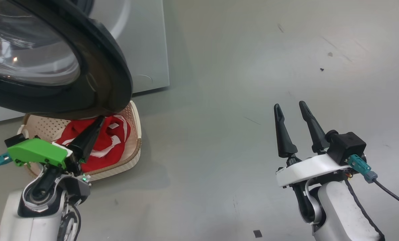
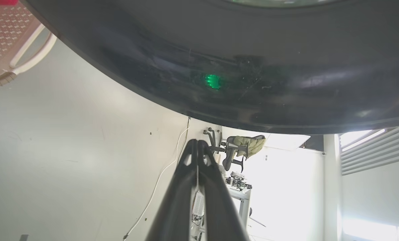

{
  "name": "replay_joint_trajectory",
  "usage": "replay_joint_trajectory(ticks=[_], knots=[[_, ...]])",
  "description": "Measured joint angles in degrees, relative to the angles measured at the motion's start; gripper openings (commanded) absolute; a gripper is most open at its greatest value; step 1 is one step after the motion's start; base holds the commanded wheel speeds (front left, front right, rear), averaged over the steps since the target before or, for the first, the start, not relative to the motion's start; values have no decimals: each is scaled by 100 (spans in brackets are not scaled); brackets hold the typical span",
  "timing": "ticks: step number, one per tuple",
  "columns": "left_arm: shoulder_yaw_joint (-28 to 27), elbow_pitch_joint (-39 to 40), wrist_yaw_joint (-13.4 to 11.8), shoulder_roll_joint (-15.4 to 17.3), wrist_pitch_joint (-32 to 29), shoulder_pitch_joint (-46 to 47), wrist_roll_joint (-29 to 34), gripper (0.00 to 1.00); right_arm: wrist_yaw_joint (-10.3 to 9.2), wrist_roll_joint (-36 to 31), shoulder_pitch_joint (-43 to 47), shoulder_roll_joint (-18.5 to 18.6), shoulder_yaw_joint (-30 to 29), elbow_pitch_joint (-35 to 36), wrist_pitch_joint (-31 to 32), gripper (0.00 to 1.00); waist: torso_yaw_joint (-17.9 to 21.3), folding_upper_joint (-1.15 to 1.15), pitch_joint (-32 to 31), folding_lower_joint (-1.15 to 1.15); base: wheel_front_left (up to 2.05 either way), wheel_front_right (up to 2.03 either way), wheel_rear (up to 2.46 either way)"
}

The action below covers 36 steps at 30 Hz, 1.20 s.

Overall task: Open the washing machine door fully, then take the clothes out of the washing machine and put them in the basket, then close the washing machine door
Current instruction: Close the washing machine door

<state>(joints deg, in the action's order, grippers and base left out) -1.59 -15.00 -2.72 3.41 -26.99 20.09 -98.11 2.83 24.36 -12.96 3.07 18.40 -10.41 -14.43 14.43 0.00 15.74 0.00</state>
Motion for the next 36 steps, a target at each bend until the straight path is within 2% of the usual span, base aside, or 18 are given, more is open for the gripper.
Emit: replay_joint_trajectory(ticks=[6,7,10,11,20,28,30,36], knots=[[557,40,465,565,90,-292,1198,0,7,-86,58,7,-164,-77,-1,100,-365,0,-197,0,0,0,0],[627,55,625,700,234,-360,1557,0,11,-94,62,16,-202,-90,-1,100,-498,0,-264,0,0,0,0],[746,66,799,887,489,-454,2081,0,49,-118,69,19,-278,-91,-1,100,-694,0,-368,0,0,0,0],[783,80,844,1022,808,-591,2549,0,64,-127,107,15,-332,-87,-1,100,-877,0,-480,0,0,0,0],[906,137,864,1203,2119,-995,3972,0,126,-189,307,15,-447,-104,-1,100,-1329,0,-821,0,0,0,0],[983,301,909,1215,3186,-1329,4793,0,185,-234,452,16,-423,-137,-1,100,-1563,0,-1091,0,0,0,0],[1016,349,909,1303,3432,-1436,5089,0,216,-237,458,11,-386,-137,-1,100,-1592,0,-1136,0,0,0,0],[1111,487,909,1315,4033,-1600,5475,0,243,-240,538,11,-381,-158,-1,100,-1622,0,-1224,0,0,0,0]])
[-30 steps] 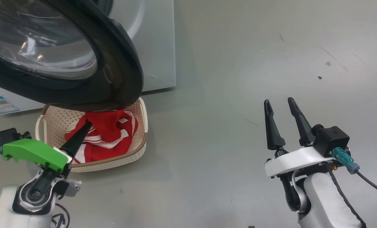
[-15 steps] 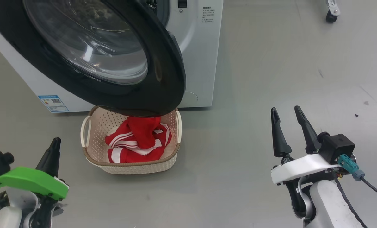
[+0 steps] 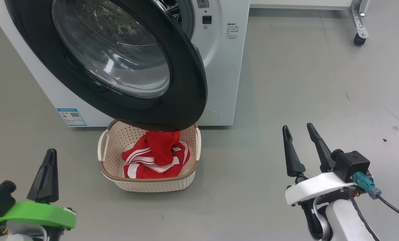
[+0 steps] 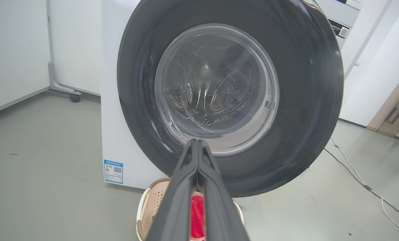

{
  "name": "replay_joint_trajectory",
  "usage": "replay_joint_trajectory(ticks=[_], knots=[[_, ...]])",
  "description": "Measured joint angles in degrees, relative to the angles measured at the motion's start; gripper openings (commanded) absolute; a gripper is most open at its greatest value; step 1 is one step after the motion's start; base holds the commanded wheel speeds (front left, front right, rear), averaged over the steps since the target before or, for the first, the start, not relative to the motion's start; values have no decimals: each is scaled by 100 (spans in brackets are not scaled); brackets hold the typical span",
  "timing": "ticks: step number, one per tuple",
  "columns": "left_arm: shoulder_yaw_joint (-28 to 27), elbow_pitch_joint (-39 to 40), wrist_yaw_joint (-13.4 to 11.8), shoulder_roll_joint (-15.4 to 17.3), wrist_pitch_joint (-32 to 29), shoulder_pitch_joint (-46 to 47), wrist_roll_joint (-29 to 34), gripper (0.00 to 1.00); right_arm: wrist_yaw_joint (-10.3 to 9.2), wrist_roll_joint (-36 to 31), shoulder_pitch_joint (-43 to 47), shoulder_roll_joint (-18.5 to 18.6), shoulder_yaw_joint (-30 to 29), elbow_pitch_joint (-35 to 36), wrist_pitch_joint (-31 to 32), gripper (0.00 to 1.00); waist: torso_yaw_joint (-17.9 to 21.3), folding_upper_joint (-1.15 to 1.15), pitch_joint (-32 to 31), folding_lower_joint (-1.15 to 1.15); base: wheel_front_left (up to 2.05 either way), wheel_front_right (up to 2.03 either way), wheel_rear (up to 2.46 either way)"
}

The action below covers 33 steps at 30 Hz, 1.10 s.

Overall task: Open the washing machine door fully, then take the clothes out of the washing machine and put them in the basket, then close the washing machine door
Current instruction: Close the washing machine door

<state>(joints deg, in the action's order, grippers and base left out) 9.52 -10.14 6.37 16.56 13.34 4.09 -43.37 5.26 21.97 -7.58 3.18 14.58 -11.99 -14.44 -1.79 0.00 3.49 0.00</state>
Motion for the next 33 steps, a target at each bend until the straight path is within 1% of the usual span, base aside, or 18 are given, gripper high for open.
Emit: replay_joint_trajectory(ticks=[3,4,5,6,7,8,10,15,22,33], knots=[[33,-1,-10,-7,90,-107,258,0,18,0,5,0,0,-15,0,100,-8,0,-31,0,0,0,0],[58,-3,-13,-5,90,-144,355,3,19,0,12,0,0,-22,0,100,-11,0,-42,0,0,0,0],[102,-5,-58,-2,89,-184,434,29,20,0,20,0,0,-27,0,100,-14,0,-52,0,0,0,0],[152,-14,-62,-2,86,-216,520,47,22,0,31,0,0,-34,0,100,-16,0,-62,0,0,0,0],[186,-14,-62,-7,86,-252,594,84,22,0,54,0,0,-35,0,100,-18,0,-70,0,0,0,0],[202,-11,-68,-19,86,-290,643,100,22,0,84,0,0,-38,0,100,-20,0,-77,0,0,0,0],[229,-12,-132,-51,86,-338,733,100,22,0,120,0,0,-49,0,100,-24,0,-88,0,0,0,0],[218,20,-202,-146,87,-373,771,100,24,0,120,-2,-5,-49,0,100,-33,0,-94,0,0,0,0],[179,123,-232,-287,92,-382,920,100,66,-9,121,-5,-31,-48,0,100,-53,0,-68,0,0,0,0],[63,211,-253,-377,92,-382,1045,100,71,-42,121,-9,-60,-47,0,100,-78,0,-29,0,0,0,0]])
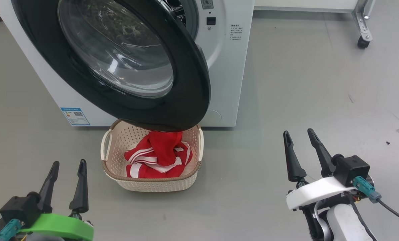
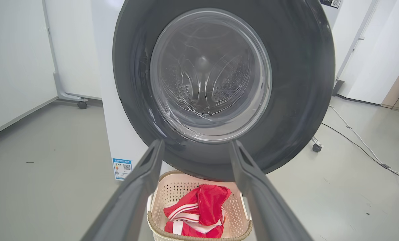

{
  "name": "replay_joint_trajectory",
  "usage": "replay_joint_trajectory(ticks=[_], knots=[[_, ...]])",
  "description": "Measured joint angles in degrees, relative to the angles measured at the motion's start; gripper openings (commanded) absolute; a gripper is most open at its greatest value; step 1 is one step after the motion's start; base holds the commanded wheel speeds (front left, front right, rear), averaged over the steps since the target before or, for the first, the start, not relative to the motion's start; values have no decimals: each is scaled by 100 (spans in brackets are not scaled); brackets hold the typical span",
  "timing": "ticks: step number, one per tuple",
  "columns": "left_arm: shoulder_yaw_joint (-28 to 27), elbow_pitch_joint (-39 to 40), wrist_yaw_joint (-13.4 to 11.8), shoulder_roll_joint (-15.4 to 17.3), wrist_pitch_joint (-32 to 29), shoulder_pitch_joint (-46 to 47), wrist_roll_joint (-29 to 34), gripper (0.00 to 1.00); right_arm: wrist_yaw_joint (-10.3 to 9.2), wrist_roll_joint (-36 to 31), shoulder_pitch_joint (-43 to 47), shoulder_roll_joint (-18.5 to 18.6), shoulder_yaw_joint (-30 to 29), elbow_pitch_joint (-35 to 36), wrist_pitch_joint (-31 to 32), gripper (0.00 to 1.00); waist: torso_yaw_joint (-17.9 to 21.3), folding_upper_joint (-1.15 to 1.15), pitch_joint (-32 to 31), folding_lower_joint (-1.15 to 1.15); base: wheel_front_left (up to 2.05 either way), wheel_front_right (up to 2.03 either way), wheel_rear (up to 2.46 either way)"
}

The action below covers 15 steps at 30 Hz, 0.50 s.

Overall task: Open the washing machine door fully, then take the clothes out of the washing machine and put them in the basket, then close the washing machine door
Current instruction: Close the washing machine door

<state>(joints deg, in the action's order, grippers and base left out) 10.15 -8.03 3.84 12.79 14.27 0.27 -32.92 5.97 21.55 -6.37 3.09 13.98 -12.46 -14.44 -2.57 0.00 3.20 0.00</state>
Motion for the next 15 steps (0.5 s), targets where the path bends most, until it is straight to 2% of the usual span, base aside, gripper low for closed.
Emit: replay_joint_trajectory(ticks=[15], knots=[[-164,116,7,-125,1,-14,178,100,2,0,-1,-1,-7,-1,0,100,-9,0,0,0,0,0,0]])
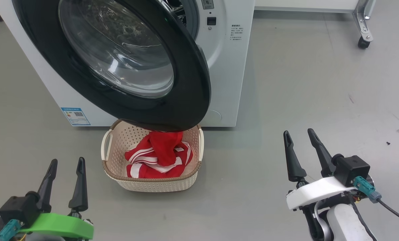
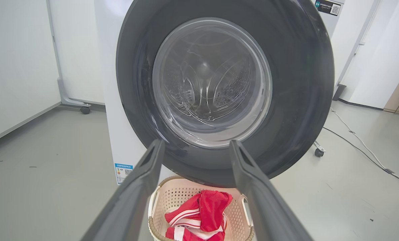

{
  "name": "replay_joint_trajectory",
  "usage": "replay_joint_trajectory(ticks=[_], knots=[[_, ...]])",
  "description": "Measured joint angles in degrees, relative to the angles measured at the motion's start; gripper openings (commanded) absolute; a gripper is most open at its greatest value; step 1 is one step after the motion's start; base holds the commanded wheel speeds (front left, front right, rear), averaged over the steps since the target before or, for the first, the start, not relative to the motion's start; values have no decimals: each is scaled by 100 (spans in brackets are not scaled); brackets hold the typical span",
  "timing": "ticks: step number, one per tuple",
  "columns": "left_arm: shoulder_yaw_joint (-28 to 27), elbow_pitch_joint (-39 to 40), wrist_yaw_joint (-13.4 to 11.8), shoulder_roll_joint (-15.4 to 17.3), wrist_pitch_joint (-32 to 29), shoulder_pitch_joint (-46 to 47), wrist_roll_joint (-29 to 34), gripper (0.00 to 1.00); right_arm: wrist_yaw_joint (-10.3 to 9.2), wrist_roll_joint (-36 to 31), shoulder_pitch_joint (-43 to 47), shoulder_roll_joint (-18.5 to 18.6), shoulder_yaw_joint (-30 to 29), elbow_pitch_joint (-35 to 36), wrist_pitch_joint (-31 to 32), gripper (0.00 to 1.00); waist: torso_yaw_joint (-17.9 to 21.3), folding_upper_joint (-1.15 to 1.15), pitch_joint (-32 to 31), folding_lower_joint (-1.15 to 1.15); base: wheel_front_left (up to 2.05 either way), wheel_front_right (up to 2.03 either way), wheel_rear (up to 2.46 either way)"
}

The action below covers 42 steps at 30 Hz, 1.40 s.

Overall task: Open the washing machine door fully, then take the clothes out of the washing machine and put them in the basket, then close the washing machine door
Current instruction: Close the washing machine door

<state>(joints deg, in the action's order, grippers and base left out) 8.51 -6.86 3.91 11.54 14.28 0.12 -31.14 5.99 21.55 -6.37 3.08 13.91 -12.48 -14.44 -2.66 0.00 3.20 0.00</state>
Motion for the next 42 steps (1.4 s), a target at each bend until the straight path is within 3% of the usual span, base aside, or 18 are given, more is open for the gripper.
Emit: replay_joint_trajectory(ticks=[29,30,31,32,42], knots=[[-137,29,138,-187,0,-73,240,100,44,9,0,-2,1,10,0,100,-1,0,27,0,0,0,0],[-140,29,141,-189,0,-73,243,100,43,11,0,-2,4,10,0,58,-3,0,32,0,0,0,0],[-145,30,142,-190,0,-73,243,100,43,15,0,-2,8,11,0,40,-6,0,39,0,0,0,0],[-152,31,143,-193,0,-74,244,100,43,19,0,-2,10,14,0,0,-8,0,47,0,0,0,0],[-33,62,196,-292,0,-68,321,100,49,-311,-25,21,302,91,0,0,-106,0,259,0,0,0,0]])
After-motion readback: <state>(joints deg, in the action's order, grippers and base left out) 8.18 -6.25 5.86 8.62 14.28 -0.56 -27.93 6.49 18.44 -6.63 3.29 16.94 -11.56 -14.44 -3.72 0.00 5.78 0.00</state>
